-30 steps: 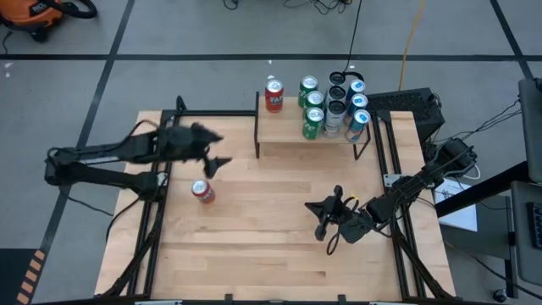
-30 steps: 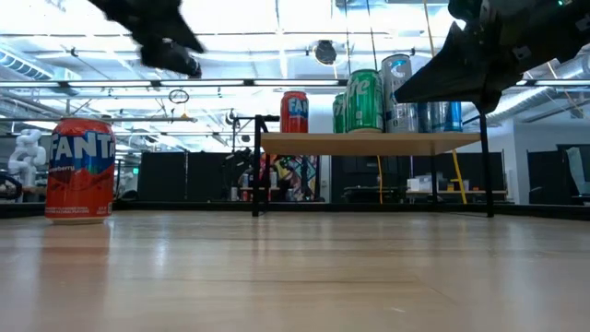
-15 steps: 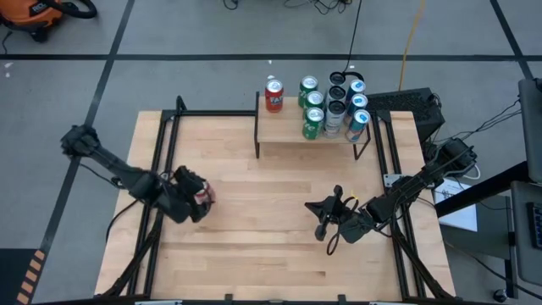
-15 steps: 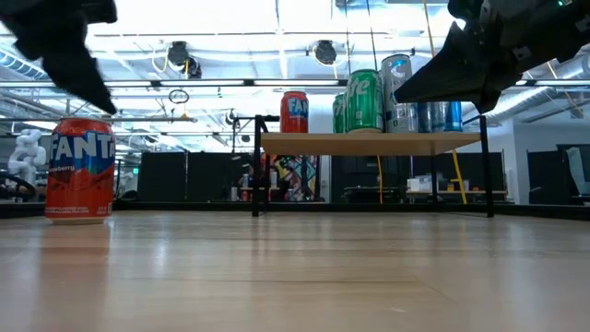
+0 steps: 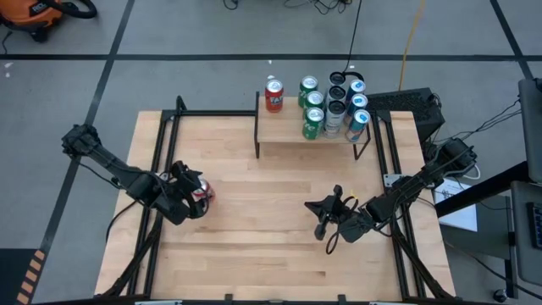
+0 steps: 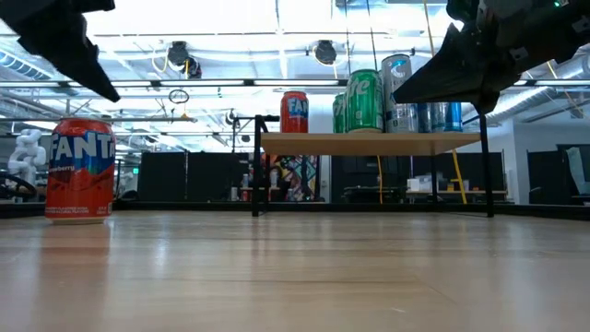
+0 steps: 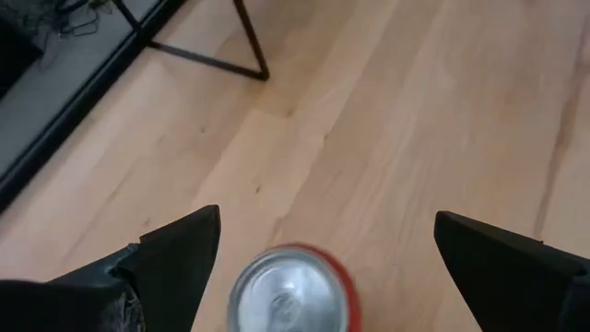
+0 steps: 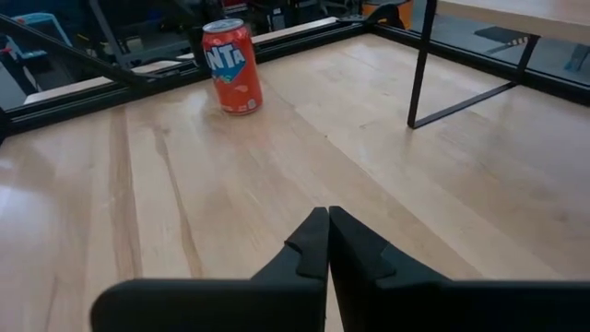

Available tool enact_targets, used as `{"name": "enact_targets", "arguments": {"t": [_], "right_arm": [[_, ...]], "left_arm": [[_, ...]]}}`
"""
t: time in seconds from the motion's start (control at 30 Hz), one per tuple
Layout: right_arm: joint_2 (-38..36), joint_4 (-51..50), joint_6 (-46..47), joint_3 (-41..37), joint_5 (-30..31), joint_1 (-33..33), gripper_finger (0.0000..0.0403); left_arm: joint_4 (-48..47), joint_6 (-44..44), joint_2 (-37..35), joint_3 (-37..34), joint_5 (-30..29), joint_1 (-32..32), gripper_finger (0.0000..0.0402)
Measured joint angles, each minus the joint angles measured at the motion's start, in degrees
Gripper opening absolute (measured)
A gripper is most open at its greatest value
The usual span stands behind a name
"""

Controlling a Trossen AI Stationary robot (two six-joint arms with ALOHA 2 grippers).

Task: Place canned beverage on shelf
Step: Put the red soda can on the shelf aligned with the other red soda can

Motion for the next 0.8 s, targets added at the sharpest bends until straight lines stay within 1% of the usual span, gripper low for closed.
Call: {"name": "enact_targets", "arguments": {"t": [0.1,0.2,0.3,0.37,0.53,0.8], "right_arm": [[0.00,0.17,0.00,0.00,0.00,0.00,0.0000],[0.00,0.17,0.29,0.00,-0.05,0.11,0.0000],[0.02,0.13,0.68,0.00,-0.69,0.11,0.0000],[0.02,0.14,0.68,0.00,-1.33,0.11,0.0000],[0.02,0.13,0.68,0.00,-1.33,0.13,0.0000],[0.02,0.10,0.39,0.00,-1.44,0.13,0.0000]], "left_arm": [[-6.01,-0.28,0.00,0.58,0.05,0.00,0.0398],[-11.16,-5.05,0.00,0.58,0.44,0.00,0.0398],[-11.36,-6.13,0.00,0.58,3.06,-0.04,0.0398],[-11.09,-6.16,0.00,0.58,3.69,-0.04,0.0398],[-11.05,-6.24,0.07,0.58,3.93,-0.04,0.0398],[-10.37,-7.82,2.45,0.58,4.24,-0.04,0.0398]]}}
